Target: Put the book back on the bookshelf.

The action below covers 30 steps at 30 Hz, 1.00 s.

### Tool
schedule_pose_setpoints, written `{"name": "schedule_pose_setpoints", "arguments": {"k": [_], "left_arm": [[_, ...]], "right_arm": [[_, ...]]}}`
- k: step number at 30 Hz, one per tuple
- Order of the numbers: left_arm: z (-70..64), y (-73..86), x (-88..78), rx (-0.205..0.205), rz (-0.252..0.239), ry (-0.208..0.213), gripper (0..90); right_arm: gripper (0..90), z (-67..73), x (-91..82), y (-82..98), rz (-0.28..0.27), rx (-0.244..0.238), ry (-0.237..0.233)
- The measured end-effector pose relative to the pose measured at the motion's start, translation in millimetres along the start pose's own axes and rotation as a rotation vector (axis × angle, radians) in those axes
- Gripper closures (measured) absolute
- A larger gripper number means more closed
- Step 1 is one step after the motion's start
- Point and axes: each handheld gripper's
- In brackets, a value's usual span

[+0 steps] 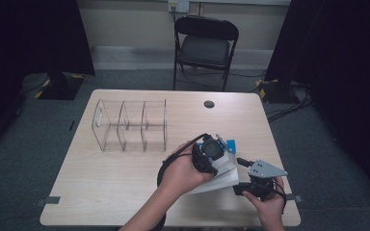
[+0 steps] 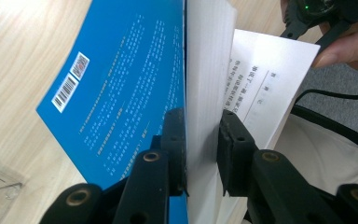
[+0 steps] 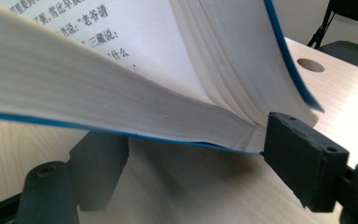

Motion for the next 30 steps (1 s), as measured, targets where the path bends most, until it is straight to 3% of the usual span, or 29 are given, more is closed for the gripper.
{"name": "schedule_pose_setpoints", "arguments": {"k": [2, 7, 13, 18, 19, 25, 30], "left_arm": [[-0.8, 0.0, 0.2, -0.012, -0.01, 0.004, 74.6], [-1.0, -1.7, 0.9, 0.008, 0.007, 0.007, 75.0], [3.7, -4.5, -3.9, 0.012, 0.007, 0.015, 75.1], [9.9, -10.5, -13.2, 0.02, 0.016, 0.025, 75.1], [11.8, -14.8, -17.8, 0.041, 0.027, 0.021, 75.1], [12.7, -22.1, -27.9, 0.055, 0.033, 0.022, 75.0], [13.6, -23.0, -28.8, 0.044, 0.027, 0.02, 74.9]], "right_arm": [[21.9, -1.4, -0.3, -0.8, -0.009, 0.003, -0.001], [21.2, -2.9, -0.7, 2.1, -0.012, 0.008, -0.009], [13.5, -2.7, -0.8, 2.6, -0.024, 0.018, -0.01], [13.5, -0.7, -3.4, -4.6, -0.015, -0.032, -0.012], [13.5, 0.1, -5.3, -11.7, -0.006, -0.061, -0.017], [13.5, 0.0, -9.6, -26.3, -0.018, -0.077, -0.024], [13.5, -4.1, -9.9, -28.4, -0.029, -0.061, -0.036]]}}
Point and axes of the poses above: each handheld gripper's, and its own axes: x roughly forward along the jaws, y roughly out of its underside, z roughly to its left, and after that the axes turned 15 degrees about -y, right-handed
